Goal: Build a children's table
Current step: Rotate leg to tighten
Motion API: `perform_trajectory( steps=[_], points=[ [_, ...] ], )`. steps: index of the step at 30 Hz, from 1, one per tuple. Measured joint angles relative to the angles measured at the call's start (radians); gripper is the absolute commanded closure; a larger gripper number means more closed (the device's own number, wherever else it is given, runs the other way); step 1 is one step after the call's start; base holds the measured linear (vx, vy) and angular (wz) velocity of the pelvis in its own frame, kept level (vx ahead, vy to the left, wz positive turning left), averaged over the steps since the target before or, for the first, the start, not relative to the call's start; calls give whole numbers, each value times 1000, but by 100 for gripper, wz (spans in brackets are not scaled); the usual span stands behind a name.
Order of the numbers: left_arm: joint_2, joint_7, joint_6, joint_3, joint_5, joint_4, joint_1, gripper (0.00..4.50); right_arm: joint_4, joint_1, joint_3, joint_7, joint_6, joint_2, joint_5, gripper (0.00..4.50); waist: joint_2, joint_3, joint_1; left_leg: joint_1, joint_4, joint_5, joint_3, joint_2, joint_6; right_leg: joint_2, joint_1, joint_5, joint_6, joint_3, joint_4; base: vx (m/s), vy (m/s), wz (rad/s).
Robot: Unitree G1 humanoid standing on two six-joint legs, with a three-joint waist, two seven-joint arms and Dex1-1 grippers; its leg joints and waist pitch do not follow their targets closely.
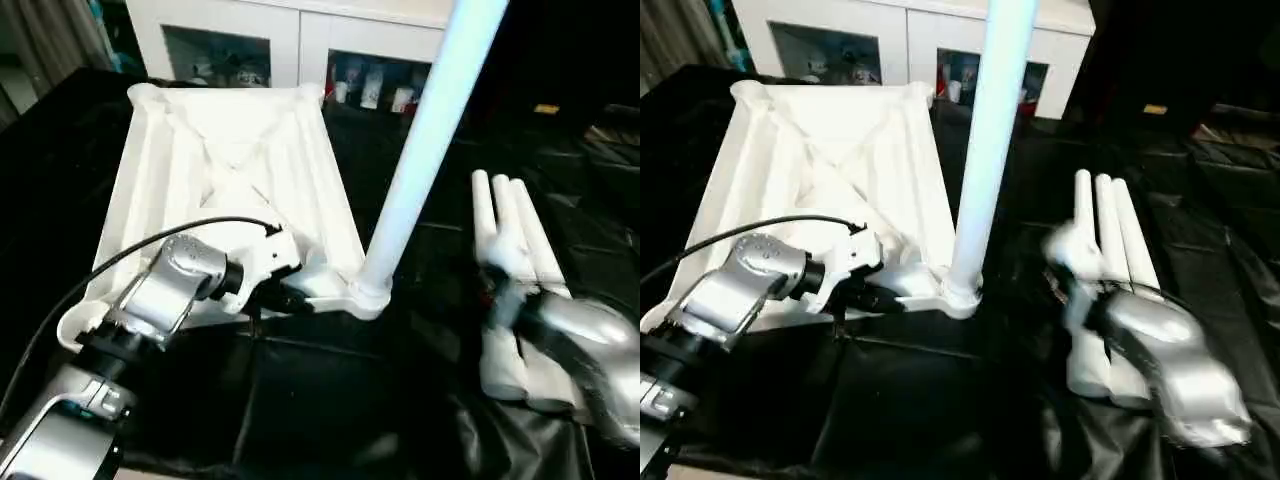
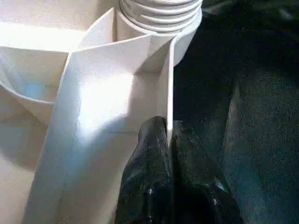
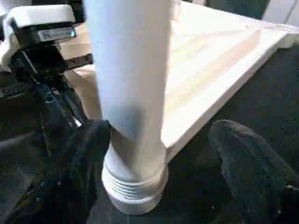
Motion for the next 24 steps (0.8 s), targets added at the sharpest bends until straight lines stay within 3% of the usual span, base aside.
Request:
perform_trajectory(
  steps=[5,8,12,24],
  points=[
    [-10,0,4,-4,0,-3,0,450,43,-48,34,-37,-11,64,-15,76,-3,2,-8,0,3,1,0,0,-1,0,0,1,-1,0,3,0,0,0],
    [-11,-5,4,-16,0,-15,1,450,43,-69,43,-36,-12,73,-15,76,-3,1,6,0,3,1,0,1,-2,0,0,1,-1,0,5,0,0,0],
    [-11,-10,3,-17,0,-23,7,450,54,-71,46,-34,-13,103,-13,76,-3,1,8,-1,4,2,0,1,-2,0,0,1,-1,1,6,0,0,0],
    [-11,-8,3,-18,2,-22,10,450,93,-87,42,-48,2,155,28,184,-3,1,5,-1,7,3,0,1,-3,0,0,1,-1,1,10,0,0,0]
  ],
)
